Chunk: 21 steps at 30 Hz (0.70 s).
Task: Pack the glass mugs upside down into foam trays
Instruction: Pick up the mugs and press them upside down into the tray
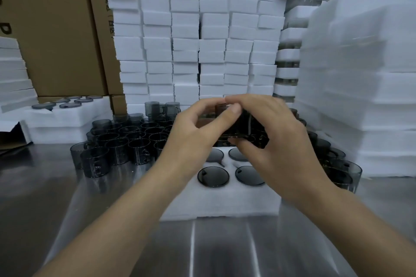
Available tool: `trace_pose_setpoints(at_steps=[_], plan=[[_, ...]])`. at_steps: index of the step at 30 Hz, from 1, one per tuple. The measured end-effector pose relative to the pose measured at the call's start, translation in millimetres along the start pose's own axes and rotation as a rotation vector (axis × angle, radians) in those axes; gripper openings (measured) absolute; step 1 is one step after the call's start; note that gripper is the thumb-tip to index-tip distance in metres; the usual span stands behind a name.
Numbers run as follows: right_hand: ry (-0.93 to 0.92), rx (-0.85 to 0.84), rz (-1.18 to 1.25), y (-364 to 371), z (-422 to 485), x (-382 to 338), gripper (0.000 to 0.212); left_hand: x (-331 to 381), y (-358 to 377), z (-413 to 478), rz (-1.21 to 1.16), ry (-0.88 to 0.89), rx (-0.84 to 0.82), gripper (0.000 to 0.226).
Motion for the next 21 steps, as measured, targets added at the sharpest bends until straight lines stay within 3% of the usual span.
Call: trace_pose_setpoints(at_steps=[6,11,15,21], plan=[[0.005,-0.074,0.074,7,-4,-5,0.074,11,-26,1,0.246,0.087,-0.086,0.024],[0.037,-0.181,0.034,8,-8,-5,0.070,11,-62,9,0.373,-0.057,-0.002,0.061],[0.081,-0.173,-0.013,11,-12,1,0.070,-11,-96,-2,0.494,-0.104,0.085,0.061],[0.109,-0.188,-0.018,16,-16,3,0.068,-17,-105,-7,0.474,-0.144,-0.051,0.057]])
Point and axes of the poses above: each hand's wrist, its own z-axis towards the middle knuckle, its own y-axis out of the palm, x = y × z, the point moved 1 cm from there along z, towards the middle knuckle, and after that the axes turned 13 degrees about -y, right-handed, at the moved point
